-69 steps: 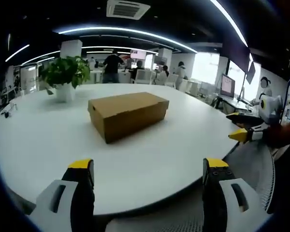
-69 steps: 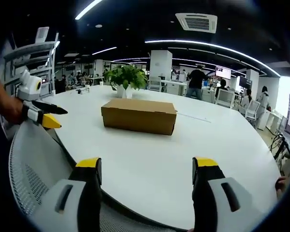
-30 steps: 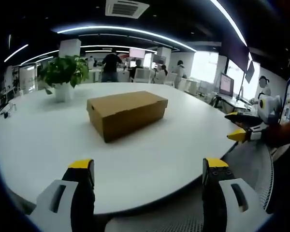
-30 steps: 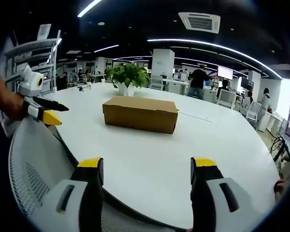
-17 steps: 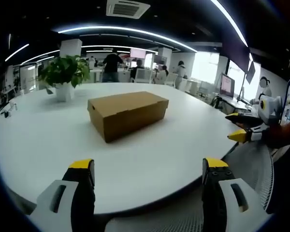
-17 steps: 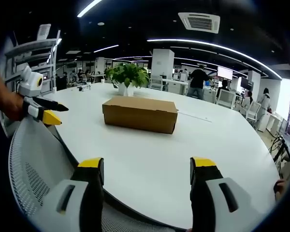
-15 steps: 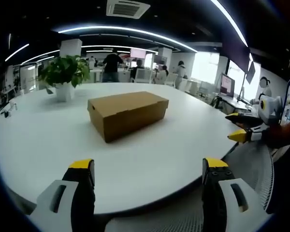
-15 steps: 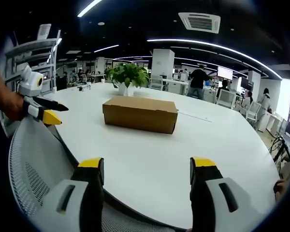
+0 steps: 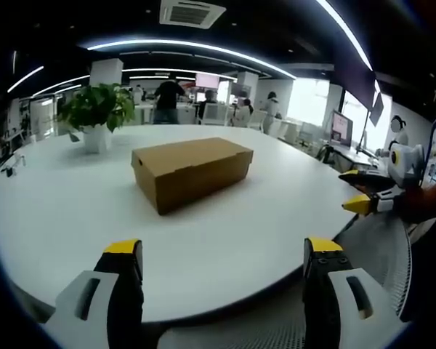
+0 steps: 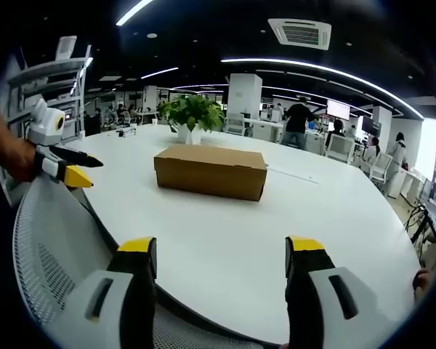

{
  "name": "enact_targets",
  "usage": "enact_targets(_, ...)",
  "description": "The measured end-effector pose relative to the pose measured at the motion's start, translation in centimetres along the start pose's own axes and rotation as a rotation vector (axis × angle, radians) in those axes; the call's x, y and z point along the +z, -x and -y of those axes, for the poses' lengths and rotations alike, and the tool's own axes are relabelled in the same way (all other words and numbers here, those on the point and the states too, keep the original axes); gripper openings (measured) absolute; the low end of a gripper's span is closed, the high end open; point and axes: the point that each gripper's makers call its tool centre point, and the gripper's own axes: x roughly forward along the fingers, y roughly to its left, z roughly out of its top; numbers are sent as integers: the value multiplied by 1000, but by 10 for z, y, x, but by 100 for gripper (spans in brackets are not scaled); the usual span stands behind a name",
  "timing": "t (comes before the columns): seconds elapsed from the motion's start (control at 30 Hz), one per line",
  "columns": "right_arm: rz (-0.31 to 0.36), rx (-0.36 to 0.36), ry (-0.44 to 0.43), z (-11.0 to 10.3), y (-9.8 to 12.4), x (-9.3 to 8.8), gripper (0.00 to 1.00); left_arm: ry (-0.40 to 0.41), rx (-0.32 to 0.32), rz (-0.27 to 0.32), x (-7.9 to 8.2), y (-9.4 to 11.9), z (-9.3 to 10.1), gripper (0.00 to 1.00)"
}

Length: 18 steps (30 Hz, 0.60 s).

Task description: Operate the shoe box by opening the lid, removing the specified soft item, and placing it in the target area until the item is outside and the box remains undamaged.

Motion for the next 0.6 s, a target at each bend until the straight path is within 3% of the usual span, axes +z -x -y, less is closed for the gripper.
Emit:
enact_targets(0.2,-4,3,-36,3,0,2,69,8,4,0,2,0,-4,94)
enact_targets(0.37,-17,16,-45,3,0,6,69,13,11,25,17,-3,-18,95)
enact_targets(0.47,19,21,-24,9,-5,29,69,4,24,36,32,-8,-32,95)
enact_targets(0.6,51,26,-11,22,-26,59,69,-20,28,54,55,-22,-50,95)
